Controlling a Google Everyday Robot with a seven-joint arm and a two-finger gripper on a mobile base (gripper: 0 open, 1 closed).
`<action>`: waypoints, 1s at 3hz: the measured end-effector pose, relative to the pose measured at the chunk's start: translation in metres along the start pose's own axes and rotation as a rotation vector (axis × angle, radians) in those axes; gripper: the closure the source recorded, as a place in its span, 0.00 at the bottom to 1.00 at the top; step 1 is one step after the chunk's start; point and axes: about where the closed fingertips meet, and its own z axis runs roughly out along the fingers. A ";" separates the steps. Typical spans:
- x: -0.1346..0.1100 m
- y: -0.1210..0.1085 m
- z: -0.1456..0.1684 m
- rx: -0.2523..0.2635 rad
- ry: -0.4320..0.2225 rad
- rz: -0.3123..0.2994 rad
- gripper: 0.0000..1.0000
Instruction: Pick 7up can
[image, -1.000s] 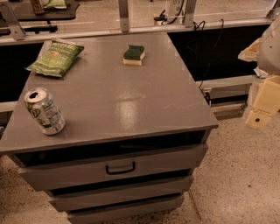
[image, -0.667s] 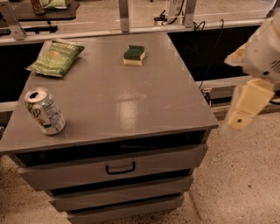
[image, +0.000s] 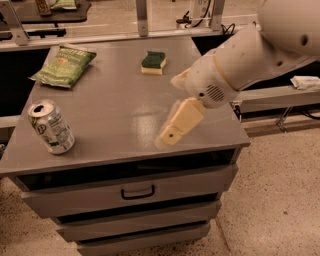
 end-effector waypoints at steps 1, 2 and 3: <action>-0.031 0.004 0.007 -0.006 -0.090 0.007 0.00; -0.028 0.004 0.006 -0.008 -0.079 0.005 0.00; -0.033 0.004 0.012 -0.010 -0.094 -0.012 0.00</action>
Offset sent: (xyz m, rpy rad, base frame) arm 0.0018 0.0295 0.0163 0.0942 -0.0120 0.0058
